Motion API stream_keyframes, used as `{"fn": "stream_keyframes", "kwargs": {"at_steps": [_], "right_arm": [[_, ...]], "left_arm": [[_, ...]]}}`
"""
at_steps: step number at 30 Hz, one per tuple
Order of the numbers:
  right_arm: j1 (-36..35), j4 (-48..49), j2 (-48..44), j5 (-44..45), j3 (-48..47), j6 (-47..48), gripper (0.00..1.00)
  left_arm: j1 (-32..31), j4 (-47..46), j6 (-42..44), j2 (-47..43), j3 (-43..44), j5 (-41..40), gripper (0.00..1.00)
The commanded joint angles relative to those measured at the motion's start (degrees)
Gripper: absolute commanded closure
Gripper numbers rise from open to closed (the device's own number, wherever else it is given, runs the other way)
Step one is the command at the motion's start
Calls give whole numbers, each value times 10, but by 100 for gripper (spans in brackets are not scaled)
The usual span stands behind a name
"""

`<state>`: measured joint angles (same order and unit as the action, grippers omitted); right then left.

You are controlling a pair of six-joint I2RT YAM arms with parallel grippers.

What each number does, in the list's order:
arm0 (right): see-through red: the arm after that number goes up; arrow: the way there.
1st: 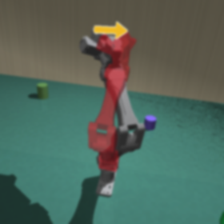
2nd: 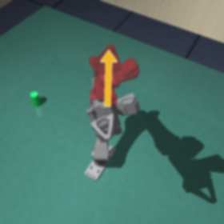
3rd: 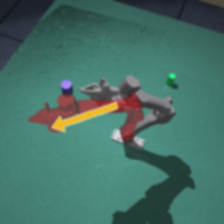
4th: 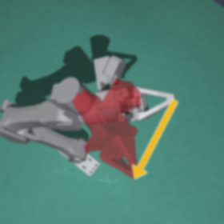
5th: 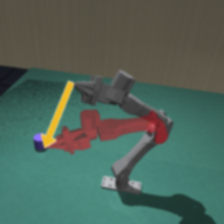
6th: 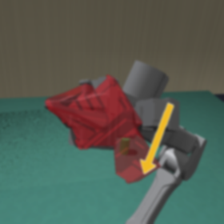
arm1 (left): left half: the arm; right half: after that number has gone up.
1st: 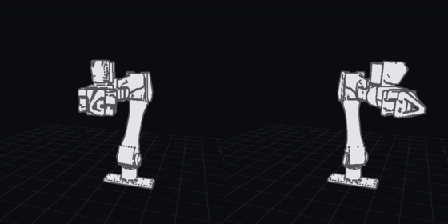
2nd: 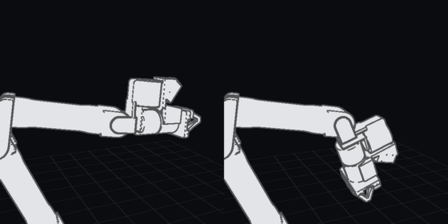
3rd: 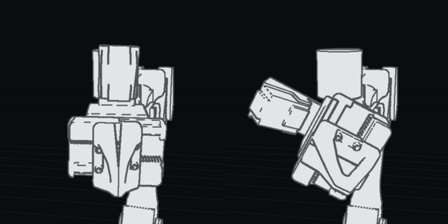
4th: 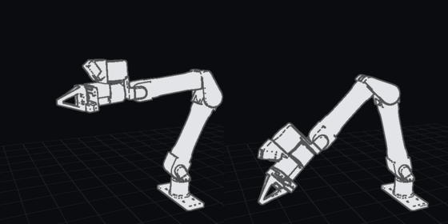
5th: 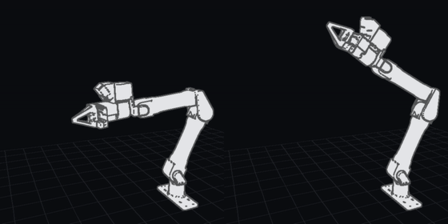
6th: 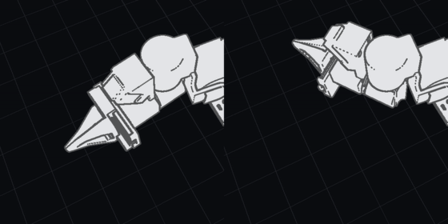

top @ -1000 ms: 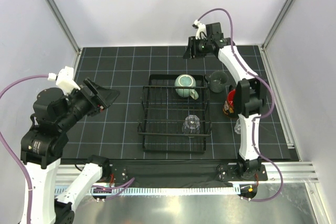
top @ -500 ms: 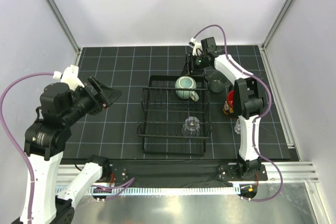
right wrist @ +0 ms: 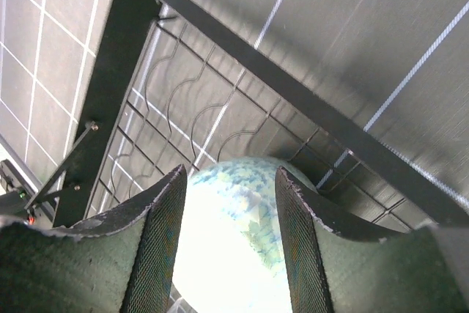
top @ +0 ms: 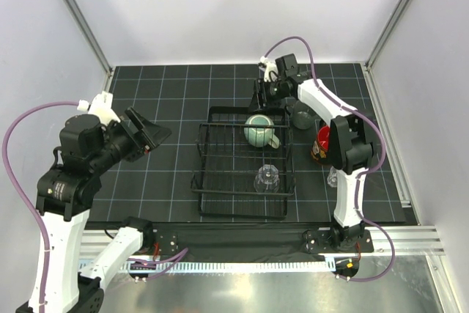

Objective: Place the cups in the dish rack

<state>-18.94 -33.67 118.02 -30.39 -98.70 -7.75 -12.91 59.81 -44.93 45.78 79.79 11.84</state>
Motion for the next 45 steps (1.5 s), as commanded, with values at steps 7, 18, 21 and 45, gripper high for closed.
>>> {"fn": "stream_keyframes", "kwargs": {"at_steps": [7,18,21,45], "right_arm": [[1,-28,-64,-2,50,-6,46],[-32,-59,-106,-61,120,16,47],[-41,-75,-122,-61,145,17,46],[-29,-98,-212,227,71,-71,32]], "left_arm": [[-1,4,-2,-15,-4,7,27],[-1,-5,-11,-15,-17,28,27],[-1,-3,-11,-17,-19,27,27],[-1,-4,-6,-14,-8,34,26]]}}
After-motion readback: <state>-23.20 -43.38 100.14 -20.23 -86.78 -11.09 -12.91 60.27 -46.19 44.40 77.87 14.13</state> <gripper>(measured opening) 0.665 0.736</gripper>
